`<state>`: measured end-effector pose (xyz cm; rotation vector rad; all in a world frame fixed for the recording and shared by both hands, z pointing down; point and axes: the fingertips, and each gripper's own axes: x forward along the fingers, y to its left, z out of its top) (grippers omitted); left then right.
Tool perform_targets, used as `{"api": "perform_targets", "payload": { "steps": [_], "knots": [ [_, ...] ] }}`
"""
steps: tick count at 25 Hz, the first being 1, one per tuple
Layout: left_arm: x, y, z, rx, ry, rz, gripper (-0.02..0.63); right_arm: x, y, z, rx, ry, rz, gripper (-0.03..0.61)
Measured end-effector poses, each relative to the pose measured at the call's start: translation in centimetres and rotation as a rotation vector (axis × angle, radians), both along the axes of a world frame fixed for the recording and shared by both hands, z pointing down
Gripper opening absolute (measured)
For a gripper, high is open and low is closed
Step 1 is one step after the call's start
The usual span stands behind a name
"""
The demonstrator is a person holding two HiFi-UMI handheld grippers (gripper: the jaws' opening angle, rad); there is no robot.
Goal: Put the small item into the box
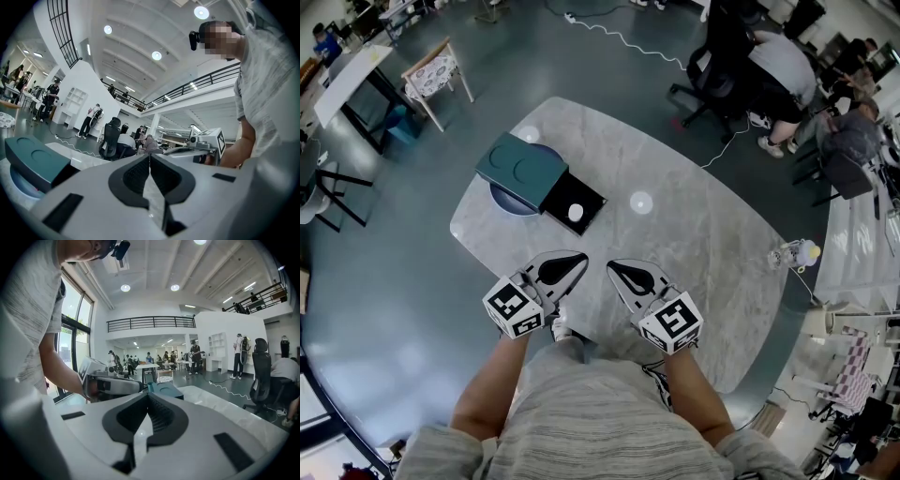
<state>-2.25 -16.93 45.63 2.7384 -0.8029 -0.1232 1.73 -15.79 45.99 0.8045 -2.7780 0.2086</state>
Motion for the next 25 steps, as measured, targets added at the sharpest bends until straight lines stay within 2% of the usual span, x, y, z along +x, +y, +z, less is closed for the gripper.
{"api": "perform_targets", "payload": {
  "steps": [25],
  "knots": [
    [0.34,0.15,-0.25,0.004,0.009,-0.003,0.021,0.2,0.24,0.03,-0.012,0.013,-0.014,0.018]
  ]
}}
